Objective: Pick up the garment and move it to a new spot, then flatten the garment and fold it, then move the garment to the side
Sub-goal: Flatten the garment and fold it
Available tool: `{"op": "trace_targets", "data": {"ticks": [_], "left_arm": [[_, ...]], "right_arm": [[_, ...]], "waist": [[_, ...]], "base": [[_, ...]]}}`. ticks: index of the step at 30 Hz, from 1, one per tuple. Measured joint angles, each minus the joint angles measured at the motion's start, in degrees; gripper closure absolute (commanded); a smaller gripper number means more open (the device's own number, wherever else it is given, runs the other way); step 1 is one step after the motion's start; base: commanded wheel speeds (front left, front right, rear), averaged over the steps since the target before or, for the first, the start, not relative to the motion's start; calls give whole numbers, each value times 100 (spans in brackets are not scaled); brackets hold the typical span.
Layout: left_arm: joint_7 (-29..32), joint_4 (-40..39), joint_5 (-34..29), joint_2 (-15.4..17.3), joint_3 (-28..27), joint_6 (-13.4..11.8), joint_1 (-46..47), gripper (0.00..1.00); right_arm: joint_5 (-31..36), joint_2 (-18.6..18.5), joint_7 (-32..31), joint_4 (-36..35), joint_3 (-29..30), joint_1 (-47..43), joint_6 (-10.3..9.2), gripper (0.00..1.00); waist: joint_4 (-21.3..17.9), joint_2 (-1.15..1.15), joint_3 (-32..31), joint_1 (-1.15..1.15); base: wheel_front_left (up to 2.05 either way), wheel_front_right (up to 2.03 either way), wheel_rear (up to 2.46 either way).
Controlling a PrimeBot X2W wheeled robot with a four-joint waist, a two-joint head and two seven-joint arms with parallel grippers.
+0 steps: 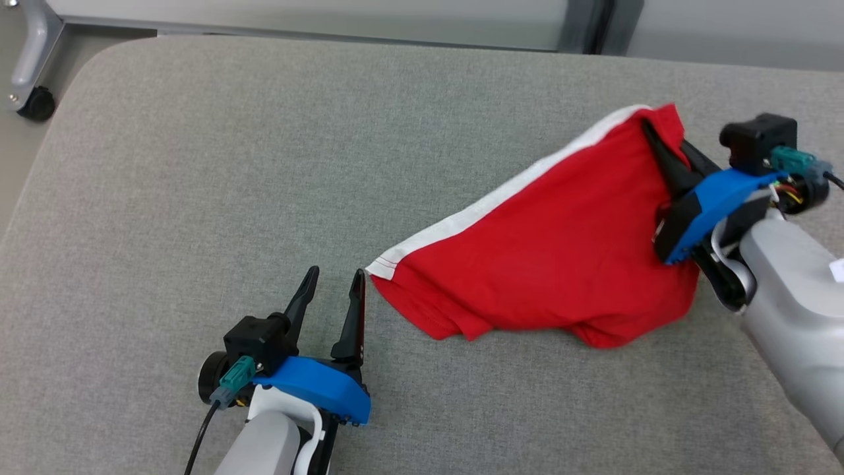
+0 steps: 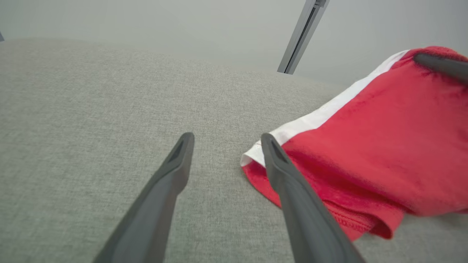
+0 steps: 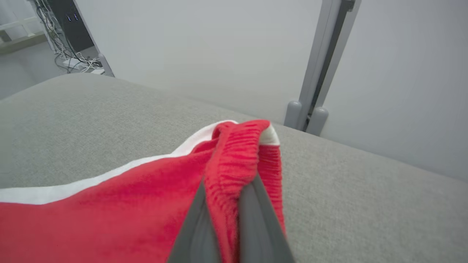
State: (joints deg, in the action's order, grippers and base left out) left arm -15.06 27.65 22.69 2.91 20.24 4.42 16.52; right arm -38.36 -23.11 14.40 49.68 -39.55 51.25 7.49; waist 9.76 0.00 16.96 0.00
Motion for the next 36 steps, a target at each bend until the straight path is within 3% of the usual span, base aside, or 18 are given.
{"op": "trace_targets", "data": {"ticks": [3,8,14,19,23,25,26,32,36], "left_arm": [[0,48,-8,1,-47,14,-62,0],[0,131,-49,-1,-87,52,-247,0],[1,192,-51,-2,-176,65,-519,0],[0,230,-87,-2,-296,73,-693,0],[0,256,-131,-2,-350,93,-734,0],[0,260,-164,-2,-382,94,-744,0],[0,270,-191,-2,-394,96,-744,0],[0,275,-256,-2,-420,99,-743,0],[0,220,-257,-2,-371,65,-693,0]], "right_arm": [[58,129,41,-354,81,60,0,100],[488,164,57,-1569,742,-269,1,100],[846,216,56,-2596,1173,-1788,0,100],[1036,220,57,-2708,1384,-3153,0,99],[1202,271,57,-2430,1594,-3862,0,78],[1274,333,56,-2217,1737,-4043,0,43],[1322,370,56,-2115,1815,-4103,0,0],[1737,692,57,-1878,2486,-4131,0,0],[2126,978,56,-2284,3095,-4091,0,0]], "waist": [[-56,0,-140,0],[-217,0,-411,0],[-513,0,-740,0],[-801,0,-936,-2],[-982,0,-1034,-2],[-1045,0,-1052,-1],[-1067,0,-1057,-2],[-1106,0,-1040,-2],[-1106,0,-1001,-1]], "base": [[0,0,0],[0,0,0],[0,0,0],[0,0,0],[0,0,0],[0,0,0],[0,0,0],[0,0,0],[0,0,0]]}}
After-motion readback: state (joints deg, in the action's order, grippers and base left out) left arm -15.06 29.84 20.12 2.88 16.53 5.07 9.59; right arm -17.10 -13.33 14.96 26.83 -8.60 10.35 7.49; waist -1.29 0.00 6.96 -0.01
